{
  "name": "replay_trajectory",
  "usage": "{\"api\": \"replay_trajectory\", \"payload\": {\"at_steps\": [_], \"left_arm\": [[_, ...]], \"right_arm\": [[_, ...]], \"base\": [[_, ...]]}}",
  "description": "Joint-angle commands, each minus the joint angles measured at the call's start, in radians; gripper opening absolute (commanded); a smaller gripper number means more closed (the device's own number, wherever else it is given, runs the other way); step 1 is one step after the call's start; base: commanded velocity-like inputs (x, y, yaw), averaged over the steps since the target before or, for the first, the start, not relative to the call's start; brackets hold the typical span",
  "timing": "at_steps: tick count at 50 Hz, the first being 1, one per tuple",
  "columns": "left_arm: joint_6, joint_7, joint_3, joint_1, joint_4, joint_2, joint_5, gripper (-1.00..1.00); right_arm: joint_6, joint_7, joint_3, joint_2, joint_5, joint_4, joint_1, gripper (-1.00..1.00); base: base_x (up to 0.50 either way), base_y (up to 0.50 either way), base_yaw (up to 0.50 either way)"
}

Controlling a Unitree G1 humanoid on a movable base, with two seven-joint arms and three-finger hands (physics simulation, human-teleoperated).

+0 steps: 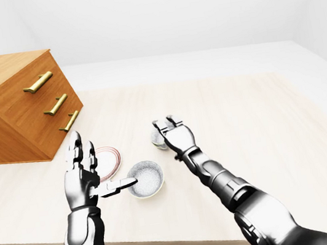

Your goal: Stack the bowl at the front on the bowl in the middle.

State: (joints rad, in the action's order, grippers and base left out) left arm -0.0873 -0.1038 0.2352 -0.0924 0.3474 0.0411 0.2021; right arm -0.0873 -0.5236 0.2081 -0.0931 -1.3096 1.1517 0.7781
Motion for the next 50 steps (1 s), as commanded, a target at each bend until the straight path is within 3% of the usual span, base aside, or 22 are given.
{"api": "replay_trajectory", "payload": {"at_steps": [1,5,11,26,39,50], "left_arm": [[0.000,-0.001,0.000,0.003,-0.021,0.003,0.003,1.00],[0.000,-0.001,0.001,-0.001,-0.013,0.003,0.005,1.00],[0.000,-0.001,0.000,-0.008,0.007,0.000,0.005,1.00],[0.000,0.002,-0.010,-0.010,0.045,-0.008,0.009,1.00],[0.000,0.024,-0.013,-0.010,0.108,-0.016,0.052,1.00],[0.000,0.032,0.003,-0.049,0.244,-0.029,0.122,1.00]], "right_arm": [[0.000,0.000,-0.024,-0.001,0.069,-0.315,-0.102,1.00],[0.000,0.000,-0.028,-0.010,0.149,-0.585,-0.203,1.00],[0.000,0.200,-0.015,-0.025,0.262,-0.945,-0.320,1.00],[0.000,0.303,-0.051,0.011,0.420,-1.070,-0.370,1.00],[0.000,0.552,-0.098,0.042,0.946,-1.502,-0.595,1.00],[0.000,0.567,-0.172,0.093,1.215,-1.750,-0.773,1.00]], "base": [[0.00,0.00,0.00],[0.00,0.00,0.00],[0.00,0.00,0.00],[0.00,0.00,0.00],[0.00,0.00,0.00],[0.00,0.00,0.00]]}}
